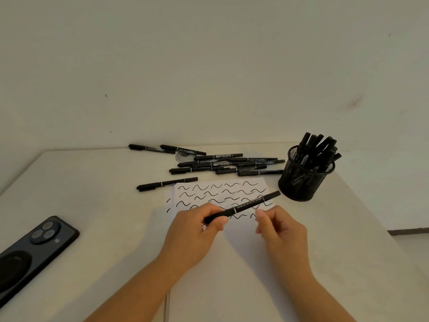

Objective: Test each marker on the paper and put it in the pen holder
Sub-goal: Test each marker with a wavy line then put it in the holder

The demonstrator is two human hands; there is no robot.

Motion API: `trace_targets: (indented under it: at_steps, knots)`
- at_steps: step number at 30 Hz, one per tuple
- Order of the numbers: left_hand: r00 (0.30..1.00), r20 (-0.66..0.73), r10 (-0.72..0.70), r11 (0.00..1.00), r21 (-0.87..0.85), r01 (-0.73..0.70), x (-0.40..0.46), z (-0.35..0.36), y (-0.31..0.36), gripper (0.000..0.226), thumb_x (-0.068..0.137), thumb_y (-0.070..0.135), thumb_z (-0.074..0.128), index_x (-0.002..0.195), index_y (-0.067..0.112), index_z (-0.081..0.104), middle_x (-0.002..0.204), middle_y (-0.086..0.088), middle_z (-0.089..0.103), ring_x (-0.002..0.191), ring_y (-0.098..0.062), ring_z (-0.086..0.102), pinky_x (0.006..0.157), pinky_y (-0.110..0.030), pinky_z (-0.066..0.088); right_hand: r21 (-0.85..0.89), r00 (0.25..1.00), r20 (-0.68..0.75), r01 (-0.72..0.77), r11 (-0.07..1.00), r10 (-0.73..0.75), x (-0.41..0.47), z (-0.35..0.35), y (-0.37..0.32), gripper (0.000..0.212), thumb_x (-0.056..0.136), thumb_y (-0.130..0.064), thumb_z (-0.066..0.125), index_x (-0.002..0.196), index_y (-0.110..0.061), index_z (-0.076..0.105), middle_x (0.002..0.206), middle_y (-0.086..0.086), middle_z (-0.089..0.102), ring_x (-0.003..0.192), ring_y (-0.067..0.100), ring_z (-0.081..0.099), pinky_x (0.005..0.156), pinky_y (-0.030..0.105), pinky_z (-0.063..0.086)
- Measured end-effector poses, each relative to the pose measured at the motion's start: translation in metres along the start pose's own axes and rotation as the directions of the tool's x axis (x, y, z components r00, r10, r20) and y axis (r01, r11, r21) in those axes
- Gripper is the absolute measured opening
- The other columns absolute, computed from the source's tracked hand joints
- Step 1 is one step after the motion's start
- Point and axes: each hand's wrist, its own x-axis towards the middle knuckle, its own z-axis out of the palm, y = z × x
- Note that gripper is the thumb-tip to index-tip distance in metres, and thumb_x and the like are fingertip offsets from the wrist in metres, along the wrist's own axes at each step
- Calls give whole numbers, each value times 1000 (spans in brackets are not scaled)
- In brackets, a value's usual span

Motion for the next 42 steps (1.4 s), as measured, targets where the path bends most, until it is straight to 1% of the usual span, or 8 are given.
trace_targets:
  at_steps: [6,12,16,20,25,27,37,42]
  knots:
    - [997,-70,42,995,96,-35,4,-16,0,7,84,36,58,77,39,60,64,19,61,66,5,52,58,-11,39,-369,862,223,507,779,-456,7,17,-22,25,70,-11,74,94,-18,69,91,-5,61,70,1,55,55,9,42]
    - [983,-92,160,980,131,-147,1,-29,3,21,83,50,50,93,35,62,77,21,64,79,2,55,62,-11,40,-461,656,424,750,475,-625,26,25,-38,20,65,-17,81,82,-16,70,70,-3,64,57,16,60,42,21,43]
    - [973,-126,194,971,163,-173,7,-48,-11,37,84,58,37,111,39,54,82,25,59,86,5,54,69,-10,41,-455,765,346,643,616,-544,45,14,-41,18,72,-14,76,87,-15,67,73,-3,63,60,18,61,45,26,47]
    - [980,-183,75,889,458,17,38,-65,-51,26,92,32,47,115,26,56,109,11,56,105,-12,46,83,-28,43,-421,902,169,430,799,-397,71,-3,-43,15,81,-16,67,95,-16,63,79,-8,60,71,11,56,64,27,43]
    - [976,-194,-97,775,600,197,60,-76,-86,25,91,33,51,114,25,58,118,5,54,113,-18,40,82,-30,41,-258,942,-75,297,919,-326,100,-30,-53,12,85,-18,61,95,-23,57,78,-19,59,72,7,58,64,6,38]
    - [976,-171,-134,749,627,213,64,-75,-90,23,90,35,50,109,25,59,117,4,54,111,-18,41,79,-29,38,-217,946,-145,257,942,-291,108,-41,-57,12,87,-23,59,96,-27,53,80,-24,58,74,-1,58,65,12,40]
    - [939,-294,-180,829,469,305,68,-65,-76,19,94,26,44,106,17,55,108,-1,59,97,-21,54,72,-32,42,-204,933,-249,210,956,-258,125,-74,-50,15,89,-23,54,99,-32,48,85,-22,57,71,-10,55,60,20,39]
    - [942,-279,-188,900,336,279,69,-53,-58,18,95,28,42,106,18,51,99,-1,65,90,-24,59,74,-36,47,-277,968,-165,136,951,-187,127,-73,-37,26,88,-20,56,112,-25,47,84,-15,58,74,8,58,64,27,41]
